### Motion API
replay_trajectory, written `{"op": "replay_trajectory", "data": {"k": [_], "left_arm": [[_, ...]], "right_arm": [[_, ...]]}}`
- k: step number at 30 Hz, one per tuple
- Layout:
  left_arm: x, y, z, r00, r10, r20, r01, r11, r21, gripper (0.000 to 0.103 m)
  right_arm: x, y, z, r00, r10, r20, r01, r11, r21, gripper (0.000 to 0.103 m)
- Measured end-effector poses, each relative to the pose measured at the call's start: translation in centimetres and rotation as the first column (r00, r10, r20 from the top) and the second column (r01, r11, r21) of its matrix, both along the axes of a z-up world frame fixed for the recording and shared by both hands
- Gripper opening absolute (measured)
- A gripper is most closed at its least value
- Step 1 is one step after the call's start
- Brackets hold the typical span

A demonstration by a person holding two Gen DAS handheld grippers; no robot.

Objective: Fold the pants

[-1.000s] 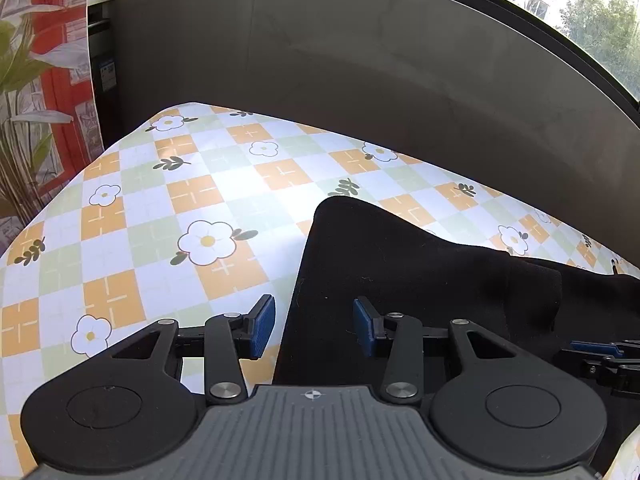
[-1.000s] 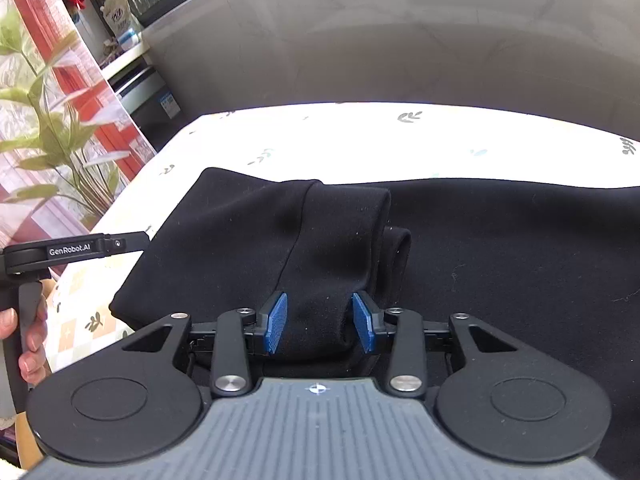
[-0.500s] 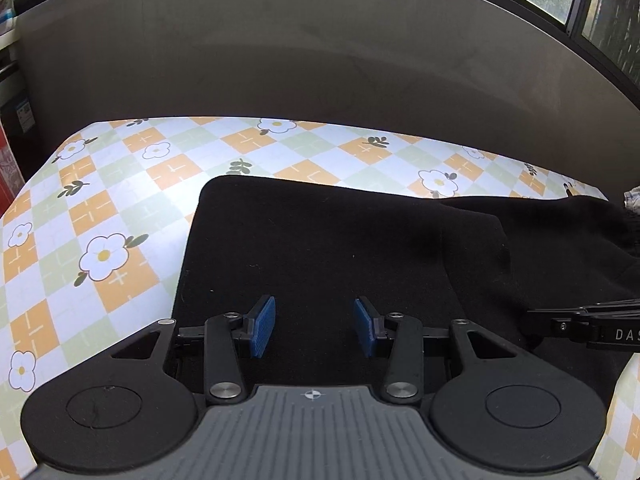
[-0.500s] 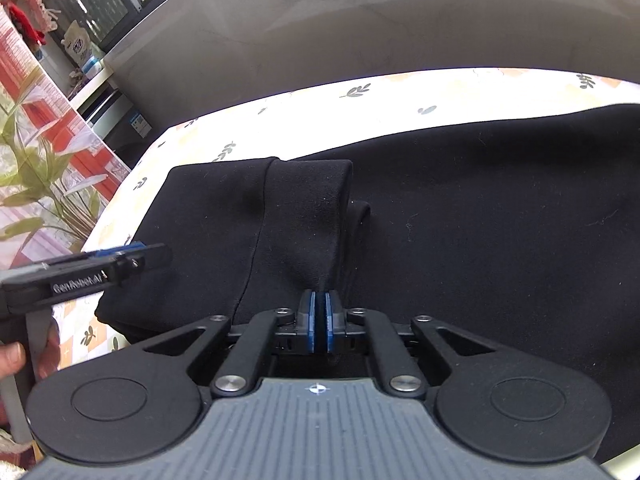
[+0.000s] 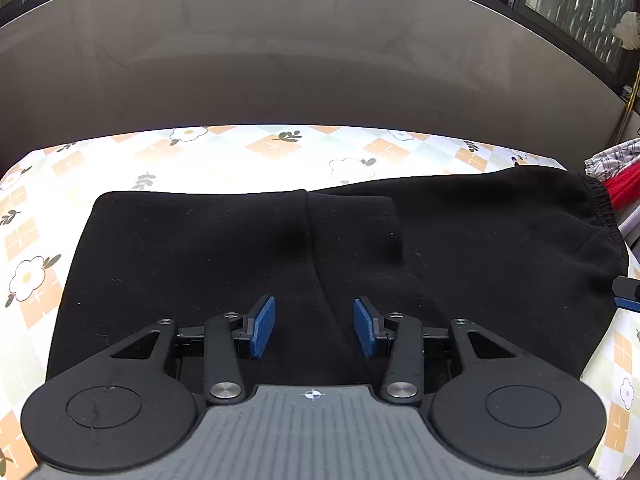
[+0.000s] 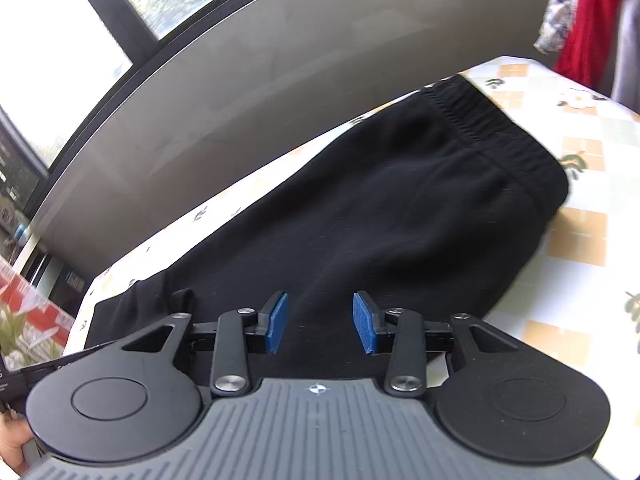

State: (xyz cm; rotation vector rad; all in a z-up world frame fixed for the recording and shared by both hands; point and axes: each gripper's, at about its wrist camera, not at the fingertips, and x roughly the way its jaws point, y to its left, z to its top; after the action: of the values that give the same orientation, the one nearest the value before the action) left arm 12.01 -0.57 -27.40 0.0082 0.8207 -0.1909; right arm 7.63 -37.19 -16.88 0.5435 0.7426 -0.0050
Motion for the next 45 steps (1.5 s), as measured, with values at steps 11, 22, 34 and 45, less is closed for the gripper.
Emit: {"op": "replay_trajectory", "data": {"k": [11, 22, 34, 45], "left_arm": [[0.3, -4.9, -0.6, 1.0, 0.017, -0.014, -0.015, 0.992, 0.122, 0.045], [1.2, -6.9, -1.1, 0.996, 0.084, -0.018, -0.079, 0.979, 0.19, 0.046], [2.3, -7.9, -1.5, 0.99, 0.135, -0.03, -0.126, 0.973, 0.195, 0.048], [2.6, -8.3, -1.8, 0.989, 0.146, -0.027, -0.138, 0.972, 0.192, 0.051]], "right_arm": [[0.2, -6.9, -5.1, 0.991, -0.136, 0.009, 0.133, 0.979, 0.152, 0.068], [3.7, -11.3, -7.0, 0.982, -0.18, 0.063, 0.155, 0.946, 0.286, 0.072], [5.6, -12.5, -6.9, 0.969, -0.225, 0.104, 0.185, 0.935, 0.302, 0.031], [5.0, -13.5, -5.3, 0.979, -0.16, 0.13, 0.117, 0.951, 0.287, 0.032]]}}
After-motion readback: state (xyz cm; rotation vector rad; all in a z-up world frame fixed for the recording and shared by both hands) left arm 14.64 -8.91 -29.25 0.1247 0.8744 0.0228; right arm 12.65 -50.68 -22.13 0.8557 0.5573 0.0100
